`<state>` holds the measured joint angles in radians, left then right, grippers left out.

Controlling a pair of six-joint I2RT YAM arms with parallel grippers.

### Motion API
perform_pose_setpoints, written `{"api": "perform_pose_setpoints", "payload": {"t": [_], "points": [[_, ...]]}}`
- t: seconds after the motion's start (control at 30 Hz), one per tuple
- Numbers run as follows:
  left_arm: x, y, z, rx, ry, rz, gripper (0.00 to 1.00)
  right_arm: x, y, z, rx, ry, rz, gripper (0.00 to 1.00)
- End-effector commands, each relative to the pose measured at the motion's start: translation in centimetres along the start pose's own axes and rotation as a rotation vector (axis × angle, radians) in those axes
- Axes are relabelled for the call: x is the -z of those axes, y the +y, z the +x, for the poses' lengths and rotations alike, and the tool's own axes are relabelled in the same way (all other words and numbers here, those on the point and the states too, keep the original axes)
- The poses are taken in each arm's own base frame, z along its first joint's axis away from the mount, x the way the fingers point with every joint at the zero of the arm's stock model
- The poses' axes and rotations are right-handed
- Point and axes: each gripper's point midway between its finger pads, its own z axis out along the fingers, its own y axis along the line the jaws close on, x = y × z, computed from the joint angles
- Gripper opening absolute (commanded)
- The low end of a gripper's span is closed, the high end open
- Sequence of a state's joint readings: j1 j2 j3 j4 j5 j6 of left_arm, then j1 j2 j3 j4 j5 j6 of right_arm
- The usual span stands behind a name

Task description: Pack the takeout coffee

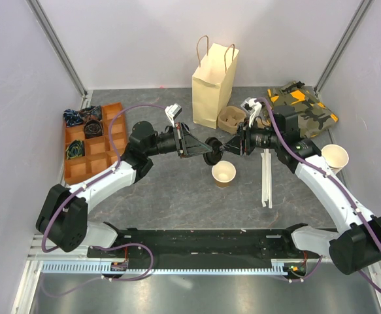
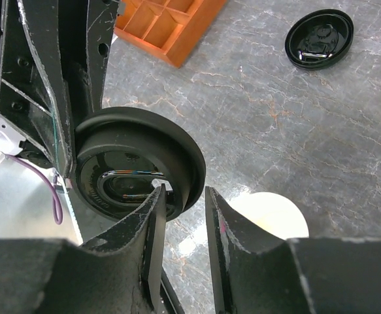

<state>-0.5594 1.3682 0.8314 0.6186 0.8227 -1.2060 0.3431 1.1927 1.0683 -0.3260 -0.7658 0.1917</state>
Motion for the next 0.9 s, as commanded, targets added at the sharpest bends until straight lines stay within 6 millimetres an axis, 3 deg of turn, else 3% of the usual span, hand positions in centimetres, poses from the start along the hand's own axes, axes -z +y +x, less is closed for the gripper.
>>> {"api": "perform_pose_setpoints", "payload": {"t": [0.0,0.33,0.37,0.5,0.53,0.6,0.67,0.7,0.77,0.8,0.87], "points": [[0.0,-2.2,-0.5,-0.037,0.002,0.063,0.02,-0.3,0.7,-0.5,0.029,-0.027,-0.039,0.37],[-0.1,-1.9,-0.6,-0.03,0.003,0.059,0.02,-0.5,0.7,-0.6,0.022,-0.042,-0.038,0.29],[-0.2,-1.8,-0.6,-0.03,0.002,0.057,0.02,-0.5,0.6,-0.6,0.022,-0.043,-0.036,0.27],[-0.2,-1.6,-0.6,-0.029,0.001,0.047,0.02,-0.5,0.5,-0.8,0.019,-0.045,-0.028,0.0],[-0.2,-1.0,-0.4,-0.003,0.005,0.018,0.02,-0.4,0.5,-0.8,0.028,-0.043,-0.024,0.0],[0.0,-0.1,-0.5,0.01,-0.007,-0.023,0.2,-0.1,0.1,-0.6,0.03,-0.024,0.012,0.0],[0.5,0.8,-0.4,0.015,-0.007,-0.053,0.32,0.4,-0.5,0.2,0.043,0.016,0.056,0.0],[0.8,0.9,-0.6,0.009,-0.012,-0.06,0.47,0.8,-0.7,0.0,0.059,0.021,0.08,0.0],[1.5,1.1,-0.5,0.003,-0.007,-0.075,0.59,1.6,-1.7,0.9,0.081,0.07,0.148,0.0],[2.1,1.2,-0.7,-0.001,-0.004,-0.08,0.71,1.9,-1.7,0.7,0.095,0.078,0.167,0.0],[3.3,1.9,-0.3,-0.011,0.008,-0.119,0.78,2.6,-2.6,1.8,0.098,0.15,0.219,0.0]]}}
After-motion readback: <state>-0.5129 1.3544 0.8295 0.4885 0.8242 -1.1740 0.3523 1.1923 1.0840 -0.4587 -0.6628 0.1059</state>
